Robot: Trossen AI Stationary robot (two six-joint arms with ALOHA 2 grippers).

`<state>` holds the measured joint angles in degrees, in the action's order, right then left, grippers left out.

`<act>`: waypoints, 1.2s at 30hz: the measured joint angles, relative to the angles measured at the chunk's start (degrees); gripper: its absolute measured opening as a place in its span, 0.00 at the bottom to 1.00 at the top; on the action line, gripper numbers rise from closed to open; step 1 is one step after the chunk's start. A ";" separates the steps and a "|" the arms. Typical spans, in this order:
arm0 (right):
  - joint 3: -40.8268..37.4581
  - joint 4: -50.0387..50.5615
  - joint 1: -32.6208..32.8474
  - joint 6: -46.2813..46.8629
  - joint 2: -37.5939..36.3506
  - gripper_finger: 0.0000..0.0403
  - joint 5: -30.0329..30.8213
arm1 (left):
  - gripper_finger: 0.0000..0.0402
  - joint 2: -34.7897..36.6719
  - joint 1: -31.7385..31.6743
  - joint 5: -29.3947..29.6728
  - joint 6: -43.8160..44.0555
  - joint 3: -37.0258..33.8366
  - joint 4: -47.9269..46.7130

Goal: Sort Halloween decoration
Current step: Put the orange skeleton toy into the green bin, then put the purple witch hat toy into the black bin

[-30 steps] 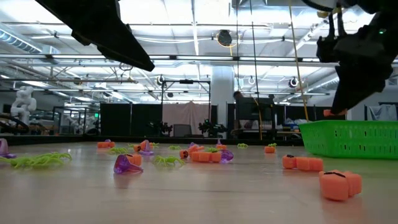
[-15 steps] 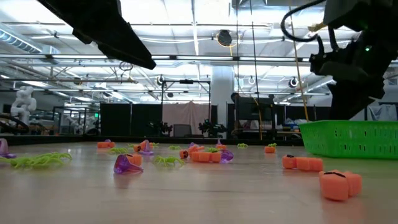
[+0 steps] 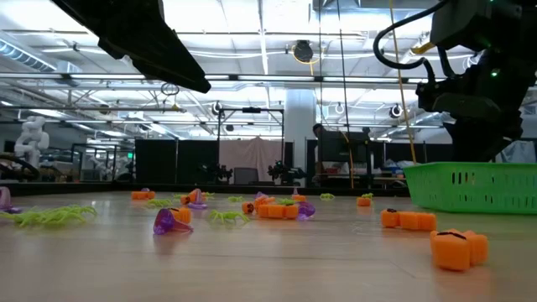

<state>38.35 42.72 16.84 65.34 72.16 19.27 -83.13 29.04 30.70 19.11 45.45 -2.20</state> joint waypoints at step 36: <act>9.79 -27.60 13.44 -36.13 5.81 0.29 21.25 | 0.56 -7.52 -0.83 -0.22 7.00 -0.04 4.78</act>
<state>48.14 15.12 30.28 29.21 77.96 40.52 -90.65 28.21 30.48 26.11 45.41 2.59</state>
